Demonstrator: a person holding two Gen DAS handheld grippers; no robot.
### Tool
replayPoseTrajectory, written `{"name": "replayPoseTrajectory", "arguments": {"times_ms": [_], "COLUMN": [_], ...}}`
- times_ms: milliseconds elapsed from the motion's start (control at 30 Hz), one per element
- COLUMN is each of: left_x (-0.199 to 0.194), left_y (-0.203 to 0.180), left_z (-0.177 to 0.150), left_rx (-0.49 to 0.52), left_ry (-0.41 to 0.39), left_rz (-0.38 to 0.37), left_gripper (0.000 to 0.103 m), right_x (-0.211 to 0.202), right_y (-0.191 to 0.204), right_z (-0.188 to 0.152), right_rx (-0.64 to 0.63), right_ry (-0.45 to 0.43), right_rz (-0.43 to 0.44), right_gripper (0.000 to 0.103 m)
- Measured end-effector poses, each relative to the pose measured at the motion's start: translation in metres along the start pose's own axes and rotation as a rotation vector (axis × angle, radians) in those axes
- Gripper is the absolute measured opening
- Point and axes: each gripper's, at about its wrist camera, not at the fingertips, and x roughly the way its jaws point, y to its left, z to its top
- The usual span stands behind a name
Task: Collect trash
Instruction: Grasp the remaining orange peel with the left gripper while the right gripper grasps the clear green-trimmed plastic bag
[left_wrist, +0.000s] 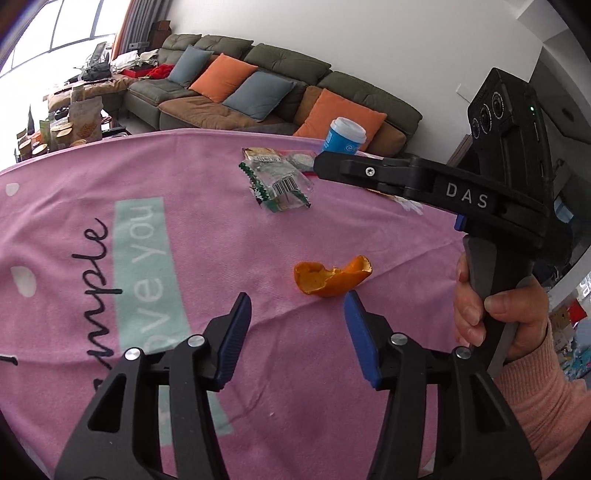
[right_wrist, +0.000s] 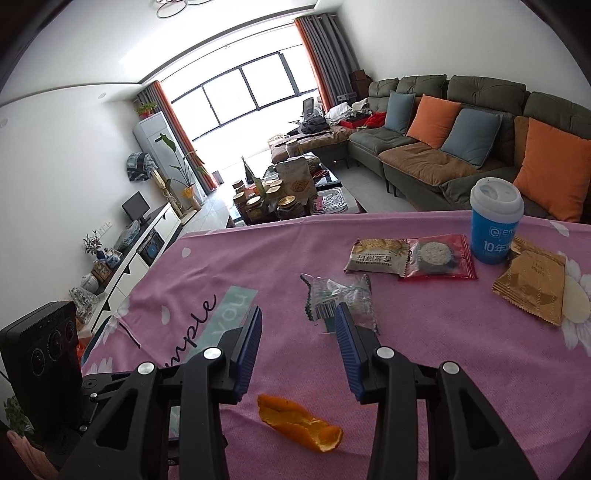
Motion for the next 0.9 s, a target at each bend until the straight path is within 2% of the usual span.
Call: {"name": "replayPoseTrajectory", "arguments": {"times_ms": [233,333,367,467,667,733,900], "left_x": [0.036,0.044,0.042,0.046,0.045,0.039,0.022], "left_y": [0.002,0.009,0.012,0.013,0.009,0.010,0.019], "left_z": [0.017,0.020,0.020,0.022,0.021,0.018,0.013], "left_rx": [-0.025,-0.056,-0.063,-0.067,-0.045,-0.045,-0.063], "left_ry": [0.071,0.094,0.096,0.104,0.090,0.083,0.050], "left_rz": [0.004,-0.022,-0.030,-0.057,-0.052,-0.054,-0.038], "left_gripper": [0.040,0.036,0.034,0.022,0.016,0.014,0.011], "right_x": [0.010,0.016,0.020,0.031,0.052,0.054,0.057], "right_y": [-0.018,-0.025,-0.027,-0.033,-0.035,-0.035,-0.037], "right_z": [0.003,0.008,0.009,0.011,0.009,0.006,0.003], "right_rx": [0.042,0.059,0.066,0.086,0.104,0.107,0.105], "right_ry": [0.010,0.016,0.020,0.037,0.090,0.099,0.106], "right_rz": [0.002,-0.002,-0.004,-0.003,0.003,0.005,-0.004], "right_gripper": [0.039,0.045,0.048,0.050,0.050,0.049,0.037]}}
